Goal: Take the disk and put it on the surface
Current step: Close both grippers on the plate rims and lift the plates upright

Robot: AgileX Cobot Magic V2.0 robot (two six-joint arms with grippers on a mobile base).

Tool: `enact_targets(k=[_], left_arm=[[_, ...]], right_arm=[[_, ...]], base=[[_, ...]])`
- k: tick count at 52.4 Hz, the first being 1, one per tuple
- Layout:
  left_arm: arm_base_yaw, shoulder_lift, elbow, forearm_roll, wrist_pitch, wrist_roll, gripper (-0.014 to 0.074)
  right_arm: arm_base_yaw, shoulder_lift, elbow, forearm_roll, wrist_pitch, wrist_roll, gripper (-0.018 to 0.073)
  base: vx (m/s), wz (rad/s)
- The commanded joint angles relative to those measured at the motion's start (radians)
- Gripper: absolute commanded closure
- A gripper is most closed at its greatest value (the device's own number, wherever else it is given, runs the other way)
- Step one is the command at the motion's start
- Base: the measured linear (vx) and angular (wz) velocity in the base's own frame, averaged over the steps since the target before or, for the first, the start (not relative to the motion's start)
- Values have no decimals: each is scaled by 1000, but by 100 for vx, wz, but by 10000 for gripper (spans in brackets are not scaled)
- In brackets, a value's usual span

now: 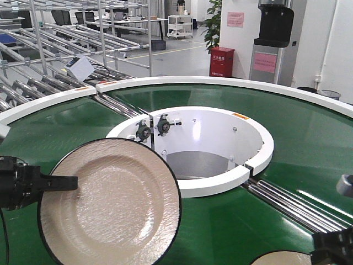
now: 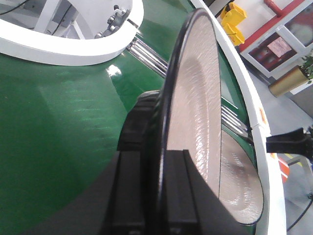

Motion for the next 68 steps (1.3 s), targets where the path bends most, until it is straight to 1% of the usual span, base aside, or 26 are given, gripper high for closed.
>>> enact_targets(k=[1, 4, 7, 10, 12, 16, 20, 27, 37, 46, 50, 56, 59, 60, 62, 64, 65, 67, 68], left_arm=[[1, -49, -29, -130, 31, -13, 604], [1, -49, -29, -130, 31, -13, 604], [1, -49, -29, -130, 32, -12, 604], [1, -49, -29, -130, 31, -11, 604], [1, -49, -29, -130, 31, -11, 604], [1, -48, -29, -128, 29, -10, 604], [1, -48, -29, -116, 21, -10, 604], [1, -48, -29, -94, 17, -10, 604], [1, -48, -29, -84, 13, -12, 604], [1, -48, -29, -76, 5, -12, 604], [1, -48, -29, -76, 4, -12, 604], [1, -48, -29, -76, 4, -12, 604], [1, -48, -29, -75, 4, -12, 604], [1, -48, -29, -74, 4, -12, 604], [1, -48, -29, -69, 4, -12, 604], [1, -48, -29, -68, 3, -12, 604], [1, -48, -29, -67, 3, -12, 604], [1, -48, -29, -67, 0, -13, 604], [1, -48, -29, -67, -1, -13, 604]], right_arm=[[-134, 35, -67, 73, 47, -125, 160], [-239, 69, -71, 82, 60, -132, 160], [-323, 108, -70, 119, 60, -133, 162], [-381, 144, -70, 172, 57, -162, 162], [-406, 165, -70, 210, 54, -193, 164], [-434, 205, -70, 266, 52, -269, 165], [-431, 244, -70, 289, 53, -338, 165], [-398, 305, -70, 303, 72, -446, 165], [-390, 371, -71, 354, 98, -514, 165], [-389, 416, -71, 395, 119, -546, 165], [-367, 443, -71, 415, 132, -563, 165], [-297, 481, -71, 432, 164, -595, 190], [-260, 497, -71, 440, 164, -596, 229], [-248, 501, -70, 446, 164, -596, 256], [-234, 503, -70, 454, 162, -594, 323], [-226, 503, -70, 468, 165, -593, 426], [-224, 500, -70, 473, 166, -593, 464], [-223, 495, -70, 488, 176, -593, 578], [-223, 492, -70, 494, 180, -593, 576]], base=[[0, 0], [0, 0], [0, 0], [0, 0], [0, 0], [0, 0], [0, 0], [0, 0], [0, 0], [0, 0], [0, 0], [0, 0], [0, 0], [0, 0], [0, 0], [0, 0], [0, 0], [0, 0], [0, 0]])
